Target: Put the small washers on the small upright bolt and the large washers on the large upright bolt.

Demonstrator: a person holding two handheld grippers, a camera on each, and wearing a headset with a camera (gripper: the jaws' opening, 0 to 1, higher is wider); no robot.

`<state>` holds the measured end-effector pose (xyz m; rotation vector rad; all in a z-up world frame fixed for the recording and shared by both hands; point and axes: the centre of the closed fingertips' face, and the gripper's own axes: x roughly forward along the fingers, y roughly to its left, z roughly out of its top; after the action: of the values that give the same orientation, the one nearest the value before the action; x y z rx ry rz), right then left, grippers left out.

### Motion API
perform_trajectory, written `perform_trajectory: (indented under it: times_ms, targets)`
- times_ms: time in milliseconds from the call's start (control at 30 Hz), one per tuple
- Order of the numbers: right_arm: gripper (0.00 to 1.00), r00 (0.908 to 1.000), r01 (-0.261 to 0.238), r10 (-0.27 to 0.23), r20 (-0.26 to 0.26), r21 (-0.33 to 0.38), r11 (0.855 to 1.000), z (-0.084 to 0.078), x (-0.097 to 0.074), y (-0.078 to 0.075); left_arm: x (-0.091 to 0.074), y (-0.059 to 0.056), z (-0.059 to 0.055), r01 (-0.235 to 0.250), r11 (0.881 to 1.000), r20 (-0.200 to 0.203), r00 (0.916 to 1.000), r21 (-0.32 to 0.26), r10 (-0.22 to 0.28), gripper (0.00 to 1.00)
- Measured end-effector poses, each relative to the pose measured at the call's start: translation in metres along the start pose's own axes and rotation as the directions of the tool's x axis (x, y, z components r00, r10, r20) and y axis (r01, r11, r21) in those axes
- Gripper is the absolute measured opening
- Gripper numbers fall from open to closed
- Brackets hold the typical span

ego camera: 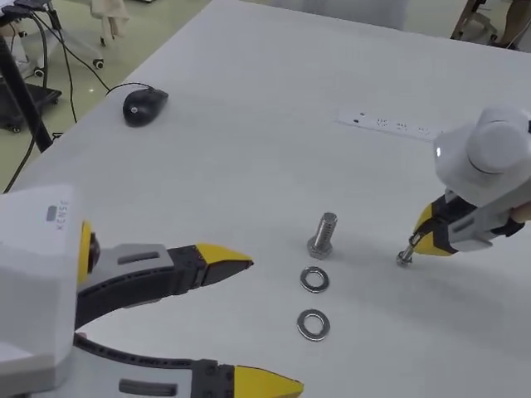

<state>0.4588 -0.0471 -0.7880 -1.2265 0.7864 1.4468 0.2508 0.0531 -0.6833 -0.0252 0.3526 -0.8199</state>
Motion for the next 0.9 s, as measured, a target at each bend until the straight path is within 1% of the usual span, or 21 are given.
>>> perform_trajectory:
  times_ms: [167, 300, 567, 700, 800, 900]
  targets:
    - [0.13, 0.9999, -0.010, 0.010, -0.005, -0.001, 1.000, -0.003, 0.006, 0.001, -0.001, 0.001, -0.003, -0.005, 1.000, -0.003, 1.0000, -0.011, 0.005, 0.60]
    - [0.13, 0.9997, -0.021, 0.021, -0.009, 0.004, 1.000, -0.006, 0.013, 0.002, -0.001, 0.003, -0.008, -0.010, 1.000, -0.009, 0.9999, -0.026, 0.010, 0.60]
    - [0.13, 0.9994, -0.032, 0.032, -0.010, 0.010, 0.999, -0.010, 0.022, 0.004, 0.000, 0.004, -0.009, -0.011, 0.999, -0.009, 0.9999, -0.033, 0.011, 0.60]
    - [0.14, 0.9996, -0.029, 0.029, -0.003, 0.012, 0.999, -0.010, 0.022, 0.004, 0.000, 0.005, -0.009, -0.010, 0.999, -0.009, 0.9999, -0.034, 0.010, 0.61]
    - [0.16, 0.9996, -0.027, 0.027, -0.011, 0.012, 1.000, -0.012, 0.022, 0.004, 0.000, 0.005, -0.009, -0.010, 0.999, -0.010, 0.9999, -0.034, 0.010, 0.61]
    - [0.16, 0.9997, -0.022, 0.022, -0.009, 0.020, 1.000, -0.013, 0.018, 0.005, 0.000, 0.005, -0.009, -0.008, 0.999, -0.009, 0.9999, -0.032, 0.008, 0.61]
